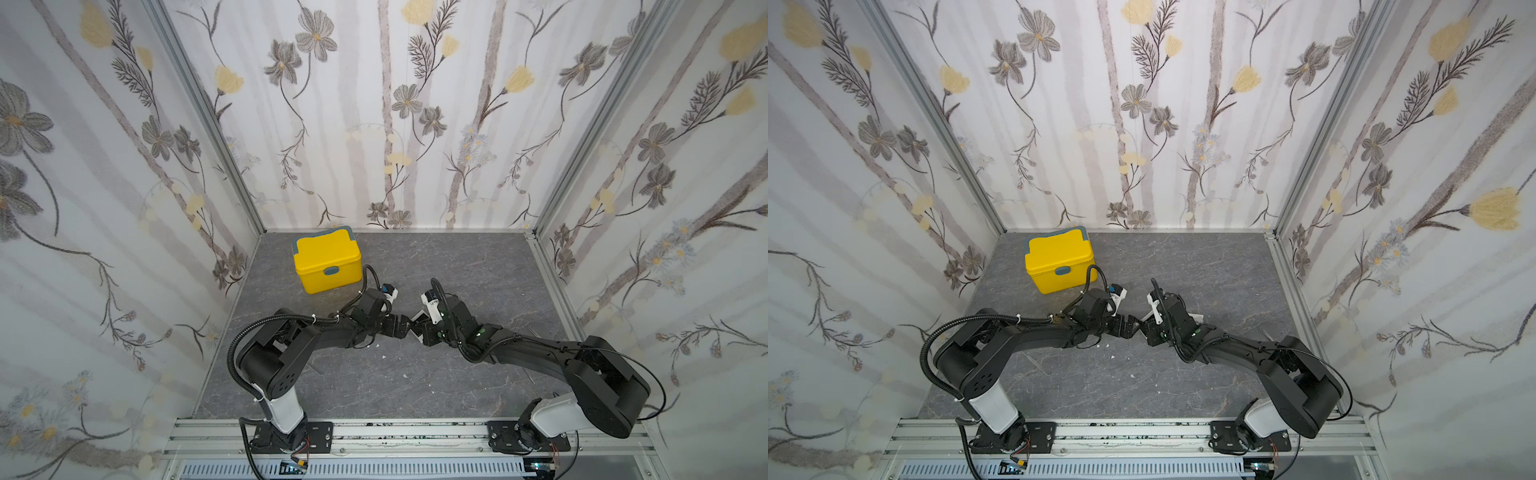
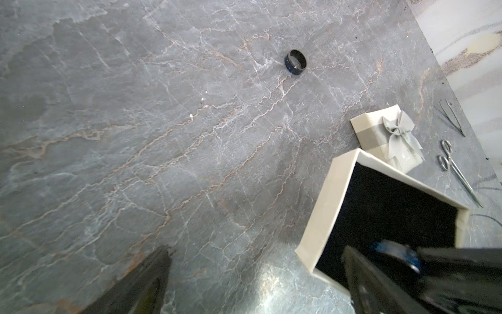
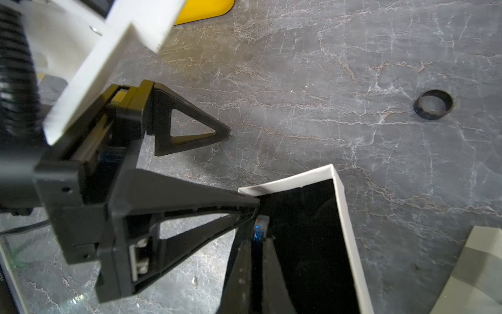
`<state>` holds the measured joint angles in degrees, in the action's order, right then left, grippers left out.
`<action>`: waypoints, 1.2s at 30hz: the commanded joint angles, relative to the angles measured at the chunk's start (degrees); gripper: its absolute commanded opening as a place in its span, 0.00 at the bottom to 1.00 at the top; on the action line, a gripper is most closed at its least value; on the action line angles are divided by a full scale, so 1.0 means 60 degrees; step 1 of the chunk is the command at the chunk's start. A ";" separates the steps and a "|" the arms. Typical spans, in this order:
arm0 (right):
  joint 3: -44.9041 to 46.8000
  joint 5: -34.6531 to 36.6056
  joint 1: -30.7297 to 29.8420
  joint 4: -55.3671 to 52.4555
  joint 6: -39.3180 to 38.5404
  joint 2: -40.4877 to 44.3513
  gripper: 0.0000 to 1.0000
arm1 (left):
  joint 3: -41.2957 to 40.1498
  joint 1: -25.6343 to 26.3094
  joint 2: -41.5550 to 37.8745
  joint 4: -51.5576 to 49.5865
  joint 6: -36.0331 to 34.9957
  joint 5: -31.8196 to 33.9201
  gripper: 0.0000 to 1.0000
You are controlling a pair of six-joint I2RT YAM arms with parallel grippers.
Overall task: Take the rings out of the lift-off lid box
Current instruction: Take out the ring from the jewelry box.
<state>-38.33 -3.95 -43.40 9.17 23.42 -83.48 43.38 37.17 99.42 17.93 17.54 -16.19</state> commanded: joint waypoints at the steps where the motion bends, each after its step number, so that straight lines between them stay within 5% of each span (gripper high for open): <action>1: 0.0100 0.0058 0.0026 0.0605 0.0203 0.0100 0.00 | -0.0040 -0.0004 0.0044 -0.0294 0.0007 -0.0126 1.00; 36: 0.1242 -0.1431 0.0836 0.2950 0.1672 0.0232 0.00 | -0.0083 0.0009 0.0123 -0.0250 0.0050 -0.0190 1.00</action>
<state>-31.42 -10.41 -38.79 22.09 31.51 -82.50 43.09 37.19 99.74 19.05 17.54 -16.47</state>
